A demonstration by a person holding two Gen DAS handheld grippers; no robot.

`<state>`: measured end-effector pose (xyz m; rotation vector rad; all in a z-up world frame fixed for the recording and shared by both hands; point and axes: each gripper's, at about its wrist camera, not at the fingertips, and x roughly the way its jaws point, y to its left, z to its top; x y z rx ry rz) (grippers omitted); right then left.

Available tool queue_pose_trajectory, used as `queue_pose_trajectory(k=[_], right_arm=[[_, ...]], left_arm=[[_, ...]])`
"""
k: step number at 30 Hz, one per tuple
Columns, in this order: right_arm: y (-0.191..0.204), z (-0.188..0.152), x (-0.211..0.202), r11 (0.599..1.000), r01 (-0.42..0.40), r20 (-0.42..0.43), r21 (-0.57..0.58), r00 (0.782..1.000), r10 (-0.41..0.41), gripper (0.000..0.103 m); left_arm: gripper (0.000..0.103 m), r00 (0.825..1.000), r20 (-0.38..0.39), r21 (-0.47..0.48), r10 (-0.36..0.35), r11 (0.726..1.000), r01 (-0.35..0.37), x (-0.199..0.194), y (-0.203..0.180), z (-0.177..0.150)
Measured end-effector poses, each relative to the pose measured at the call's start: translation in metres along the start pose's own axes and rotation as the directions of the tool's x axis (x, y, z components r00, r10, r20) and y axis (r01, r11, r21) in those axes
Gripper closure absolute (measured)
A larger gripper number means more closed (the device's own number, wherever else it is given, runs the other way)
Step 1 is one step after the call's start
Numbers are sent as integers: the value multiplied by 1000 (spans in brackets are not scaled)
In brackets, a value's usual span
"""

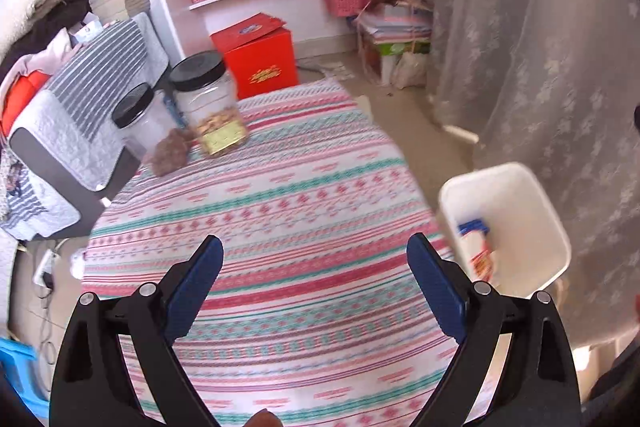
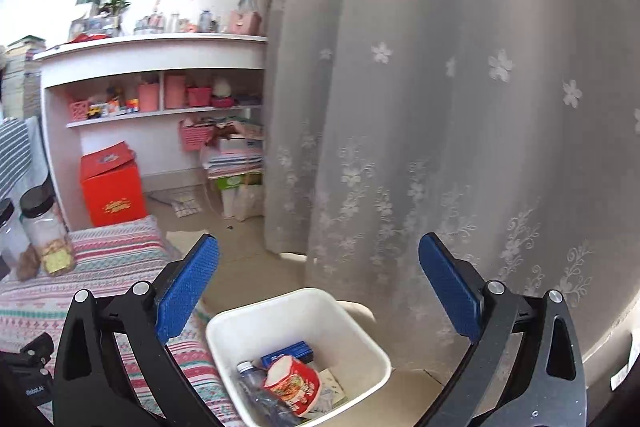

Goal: Collect trash
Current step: 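Grasp the remaining orange peel on the cloth with the left tool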

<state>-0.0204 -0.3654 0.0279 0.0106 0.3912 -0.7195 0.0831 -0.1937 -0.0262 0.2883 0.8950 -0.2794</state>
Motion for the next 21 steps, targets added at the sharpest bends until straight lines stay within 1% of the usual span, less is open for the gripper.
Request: queue_pose_trajectory(k=[1, 3, 5, 7, 9, 11, 15, 17, 19, 21], right_arm=[[12, 1, -3, 1000, -27, -3, -13, 1000, 27, 7], [34, 2, -10, 996, -78, -11, -36, 997, 78, 7], [54, 2, -17, 992, -119, -21, -51, 993, 118, 7], [74, 2, -20, 985, -160, -43, -67, 987, 157, 7], [91, 0, -22, 979, -189, -61, -80, 981, 184, 7], [108, -3, -24, 974, -209, -78, -91, 976, 202, 7], [141, -10, -29, 963, -240, -101, -123, 968, 228, 7], [156, -13, -30, 956, -255, -113, -146, 964, 240, 7], [170, -17, -31, 949, -263, -120, -171, 962, 245, 7], [181, -21, -31, 944, -269, -127, -192, 961, 248, 7]], left_arm=[[13, 999, -48, 17, 27, 1000, -26, 6, 15, -10], [13, 988, -141, 28, 63, 998, -59, 20, 46, -30], [13, 974, -209, 6, 87, 996, -88, 31, 78, -49], [13, 954, -285, -34, 95, 993, -109, 43, 106, -69], [13, 929, -366, -96, 58, 990, -100, 56, 131, -87], [13, 908, -418, -134, 27, 987, -91, 67, 147, -104], [13, 883, -469, -131, 27, 986, -100, 80, 166, -122], [13, 868, -497, -181, -5, 979, -97, 89, 181, -130], [18, 849, -525, -237, -56, 968, -83, 97, 193, -139], [27, 833, -545, -269, -97, 961, -65, 105, 196, -145]])
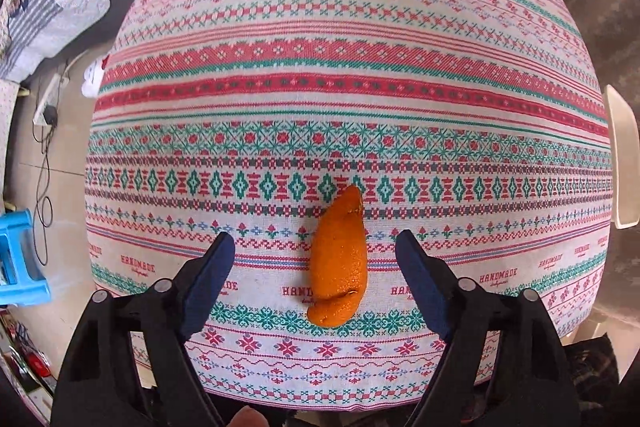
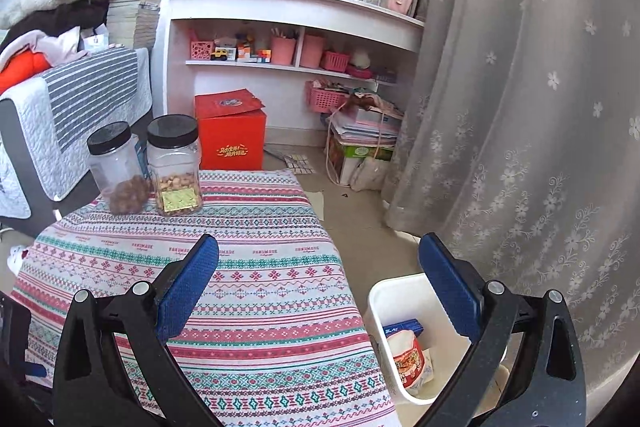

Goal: Collect trash
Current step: 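Grasp the remaining orange peel on the cloth with the left tool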

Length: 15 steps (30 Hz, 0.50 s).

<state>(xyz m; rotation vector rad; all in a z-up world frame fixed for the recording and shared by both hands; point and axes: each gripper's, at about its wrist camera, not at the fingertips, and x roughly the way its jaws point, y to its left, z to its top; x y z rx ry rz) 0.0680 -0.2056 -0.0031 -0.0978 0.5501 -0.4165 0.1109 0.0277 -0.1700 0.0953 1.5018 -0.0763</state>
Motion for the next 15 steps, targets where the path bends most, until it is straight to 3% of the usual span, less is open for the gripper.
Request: queue_pose_trajectory(k=[11, 15], right_arm=[[31, -1, 15, 999, -16, -44, -36, 999, 14, 7], [37, -3, 20, 999, -24, -65, -36, 998, 22, 7]], left_arm=[[70, 998, -49, 64, -33, 997, 36, 21, -9, -10], [77, 999, -38, 85, -38, 996, 41, 24, -9, -15]])
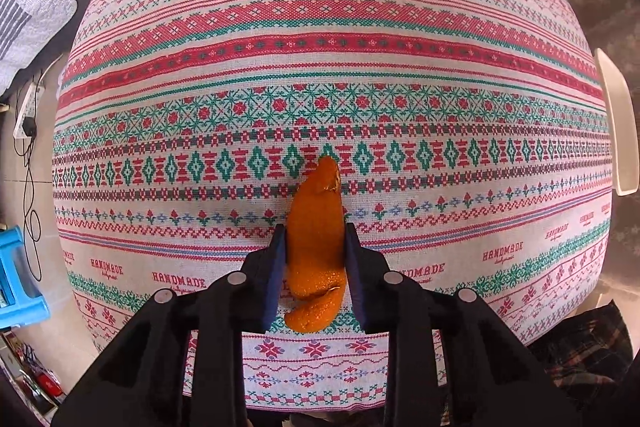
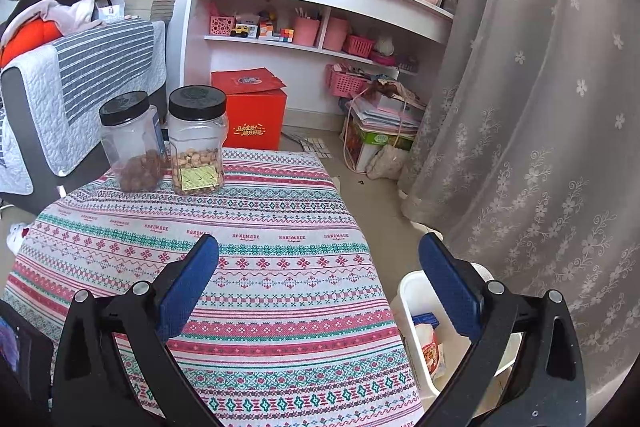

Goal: Collect trash
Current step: 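Grasp the remaining orange peel on the cloth with the left tool, then lift the orange peel, carry it to the bin and open the left tool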

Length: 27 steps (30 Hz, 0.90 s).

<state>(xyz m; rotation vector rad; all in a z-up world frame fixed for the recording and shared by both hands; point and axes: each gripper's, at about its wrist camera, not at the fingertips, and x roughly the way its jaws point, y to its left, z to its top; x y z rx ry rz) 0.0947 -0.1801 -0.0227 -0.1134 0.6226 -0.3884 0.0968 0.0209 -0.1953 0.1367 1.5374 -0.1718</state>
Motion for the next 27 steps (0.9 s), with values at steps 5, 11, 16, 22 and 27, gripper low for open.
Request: queue_pose_trajectory(k=[5, 11, 16, 22, 27], right_arm=[[5, -1, 4, 1000, -14, -18, -2, 1000, 14, 7], [14, -4, 6, 999, -24, -25, -26, 999, 23, 7], [17, -5, 5, 999, -44, -28, -26, 999, 44, 7], [20, -5, 0, 997, -70, -14, -22, 997, 69, 7], [20, -4, -5, 997, -74, 10, -11, 997, 74, 7]], left_arm=[[82, 995, 94, -45, -33, 998, 37, -24, 12, 0], [82, 950, 301, -125, -85, 984, 128, -70, 37, 2], [82, 856, 510, -142, -79, 974, 174, -120, 45, 11], [82, 743, 668, -159, -32, 970, 185, -159, 36, 17], [82, 676, 736, -176, 28, 973, 151, -176, 31, 12]])
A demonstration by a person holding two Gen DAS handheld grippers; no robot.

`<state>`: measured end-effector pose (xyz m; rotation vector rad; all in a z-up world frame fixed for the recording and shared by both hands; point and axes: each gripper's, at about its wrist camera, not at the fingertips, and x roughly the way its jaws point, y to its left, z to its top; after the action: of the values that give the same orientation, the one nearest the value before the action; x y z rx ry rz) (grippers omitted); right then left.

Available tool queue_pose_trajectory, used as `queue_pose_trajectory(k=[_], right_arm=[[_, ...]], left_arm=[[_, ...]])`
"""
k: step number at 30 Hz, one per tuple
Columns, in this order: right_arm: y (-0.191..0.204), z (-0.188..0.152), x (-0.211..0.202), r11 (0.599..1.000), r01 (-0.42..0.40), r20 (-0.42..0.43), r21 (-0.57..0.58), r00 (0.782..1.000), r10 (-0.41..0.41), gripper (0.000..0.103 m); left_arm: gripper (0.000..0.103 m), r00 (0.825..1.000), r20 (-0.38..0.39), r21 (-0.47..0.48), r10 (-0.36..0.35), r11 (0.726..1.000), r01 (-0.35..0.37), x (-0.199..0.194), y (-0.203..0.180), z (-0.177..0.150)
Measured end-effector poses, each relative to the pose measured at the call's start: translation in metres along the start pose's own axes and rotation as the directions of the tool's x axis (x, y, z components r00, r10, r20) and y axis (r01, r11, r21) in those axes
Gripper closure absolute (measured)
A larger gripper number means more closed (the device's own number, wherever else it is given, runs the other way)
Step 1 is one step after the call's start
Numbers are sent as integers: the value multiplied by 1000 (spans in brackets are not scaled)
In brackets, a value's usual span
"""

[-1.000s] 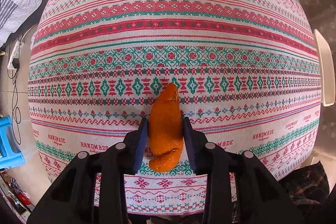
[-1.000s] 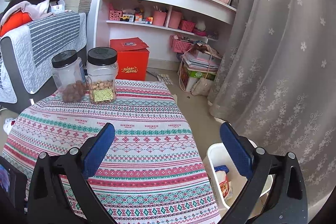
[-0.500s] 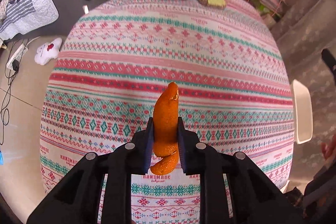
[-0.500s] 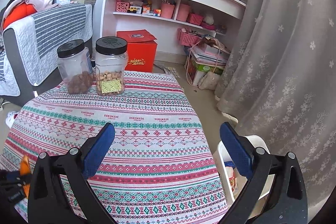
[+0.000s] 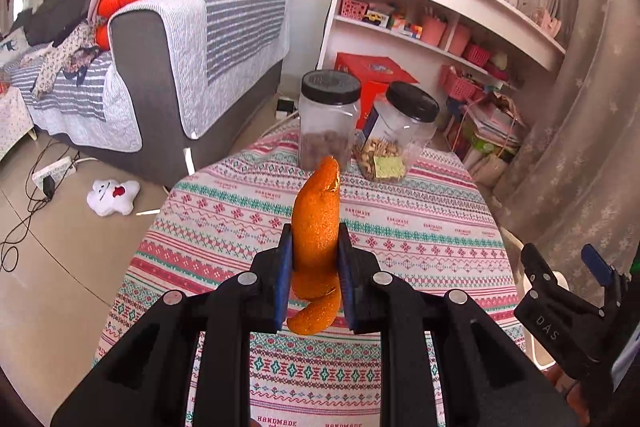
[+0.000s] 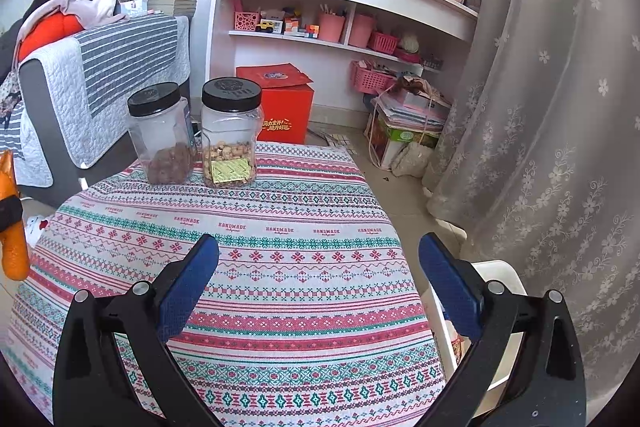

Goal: Collect trash
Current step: 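Lift the orange peel, carry it to the bin and open the left tool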

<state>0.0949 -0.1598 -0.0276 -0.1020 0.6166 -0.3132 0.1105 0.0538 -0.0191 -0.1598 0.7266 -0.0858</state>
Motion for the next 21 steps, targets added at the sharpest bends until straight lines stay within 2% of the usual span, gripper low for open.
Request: queue_pose_trajectory(k=[7, 15, 21], right_arm=[[-6, -1, 0, 1000, 15, 1, 7, 1000, -15, 7], [-17, -3, -2, 999, 37, 9, 4, 999, -37, 7], [-50, -5, -4, 996, 91, 13, 24, 996, -92, 7]], left_arm=[[82, 996, 89, 34, 32, 999, -35, -12, -12, 2], [82, 994, 102, 39, 28, 999, -33, -10, -22, 1], [82, 995, 99, 43, -25, 999, 21, -8, -50, 0]])
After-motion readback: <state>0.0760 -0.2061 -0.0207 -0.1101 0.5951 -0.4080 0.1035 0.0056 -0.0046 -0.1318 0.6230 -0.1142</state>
